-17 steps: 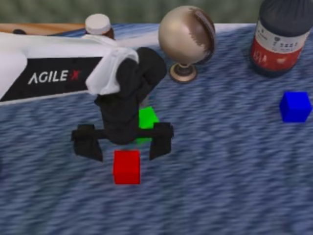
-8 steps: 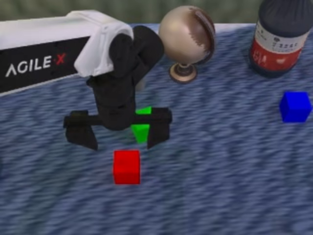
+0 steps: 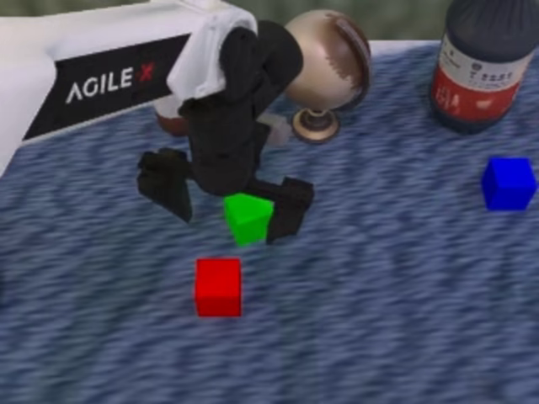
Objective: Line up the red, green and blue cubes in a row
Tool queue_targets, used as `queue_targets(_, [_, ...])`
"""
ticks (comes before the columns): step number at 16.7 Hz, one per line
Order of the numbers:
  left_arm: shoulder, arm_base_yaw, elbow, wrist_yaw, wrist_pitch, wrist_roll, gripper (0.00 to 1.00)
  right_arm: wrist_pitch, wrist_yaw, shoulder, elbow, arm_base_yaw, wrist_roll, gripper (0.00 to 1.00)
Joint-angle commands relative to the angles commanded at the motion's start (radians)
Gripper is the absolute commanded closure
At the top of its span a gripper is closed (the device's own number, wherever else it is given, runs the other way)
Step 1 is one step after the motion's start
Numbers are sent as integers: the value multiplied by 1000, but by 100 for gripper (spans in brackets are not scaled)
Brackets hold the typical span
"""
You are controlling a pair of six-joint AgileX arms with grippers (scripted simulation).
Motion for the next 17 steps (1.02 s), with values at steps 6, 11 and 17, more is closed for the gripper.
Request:
queue_targets(6, [177,28,242,10,-98,494,0,0,0,0,0,0,0,0])
queue_targets(11, [274,52,406,13,-148,831,0,0,0,0,0,0,0,0])
queue_targets(17, [296,61,455,14,-158,916,0,0,0,0,0,0,0,0])
